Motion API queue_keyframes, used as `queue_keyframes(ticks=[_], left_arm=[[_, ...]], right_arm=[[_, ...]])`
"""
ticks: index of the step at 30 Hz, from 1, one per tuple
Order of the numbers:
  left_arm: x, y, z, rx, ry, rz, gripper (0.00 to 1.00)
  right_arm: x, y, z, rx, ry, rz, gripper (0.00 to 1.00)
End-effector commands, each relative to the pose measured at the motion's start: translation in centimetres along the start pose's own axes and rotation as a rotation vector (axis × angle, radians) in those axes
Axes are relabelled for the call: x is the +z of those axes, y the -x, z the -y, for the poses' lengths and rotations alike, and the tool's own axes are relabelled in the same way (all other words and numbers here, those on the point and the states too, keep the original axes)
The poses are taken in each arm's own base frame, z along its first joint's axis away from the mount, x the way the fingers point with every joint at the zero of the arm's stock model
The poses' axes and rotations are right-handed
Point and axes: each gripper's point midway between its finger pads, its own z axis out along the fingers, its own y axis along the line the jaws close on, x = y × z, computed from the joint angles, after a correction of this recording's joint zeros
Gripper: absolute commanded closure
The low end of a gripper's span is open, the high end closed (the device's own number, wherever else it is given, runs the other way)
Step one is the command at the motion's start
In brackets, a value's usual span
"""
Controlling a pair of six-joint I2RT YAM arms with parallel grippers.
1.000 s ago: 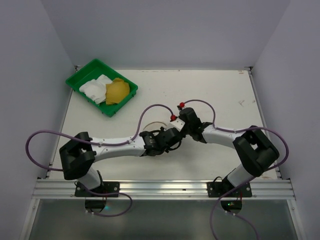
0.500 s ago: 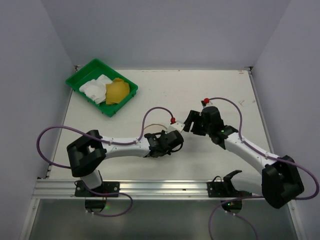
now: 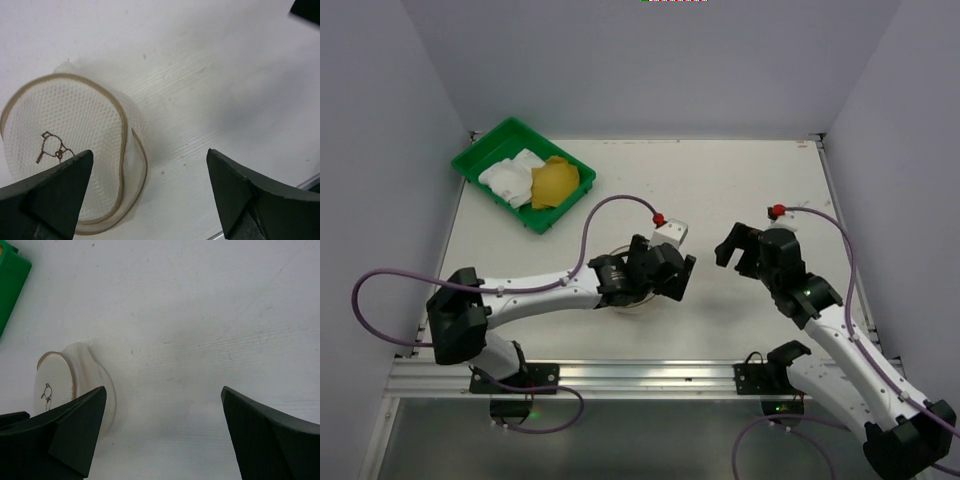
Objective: Unzip the laundry bag and remove the bra
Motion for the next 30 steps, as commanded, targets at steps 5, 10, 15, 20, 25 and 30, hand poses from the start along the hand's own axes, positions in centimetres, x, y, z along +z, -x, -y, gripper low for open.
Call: queue_keyframes(ticks=[5, 10, 15, 20, 25, 30], left_arm=[[-7.0, 10.9, -0.8, -0.138, -0.012, 0.217, 0.00], [-9.2, 12.8, -6.6, -0.271, 0.069, 0.253, 0.00], [-13.6, 11.1, -13.1, -0.371, 0.157, 0.349, 0.00], [-17.8, 7.3, -16.5, -0.392, 0.156, 0.408, 0.00], [-19.5, 3.3, -19.4, -0.392, 0.200, 0.422, 0.00], [-21.3, 2.5, -20.5, -0.441, 0.160, 0.514, 0.00]], right_arm=[[-5.8, 5.6, -1.1, -0.034, 0.059, 0.179, 0.01], [-9.6, 8.0, -0.8, -0.069, 0.072, 0.272, 0.01], [-12.9, 9.2, -0.1, -0.090, 0.101, 0.375, 0.01], [-15.7, 9.5, 0.5, -0.108, 0.150, 0.472, 0.01], [-17.3, 9.5, 2.1, -0.144, 0.126, 0.546, 0.01], [-19.5, 9.3, 2.6, -0.160, 0.180, 0.635, 0.01]])
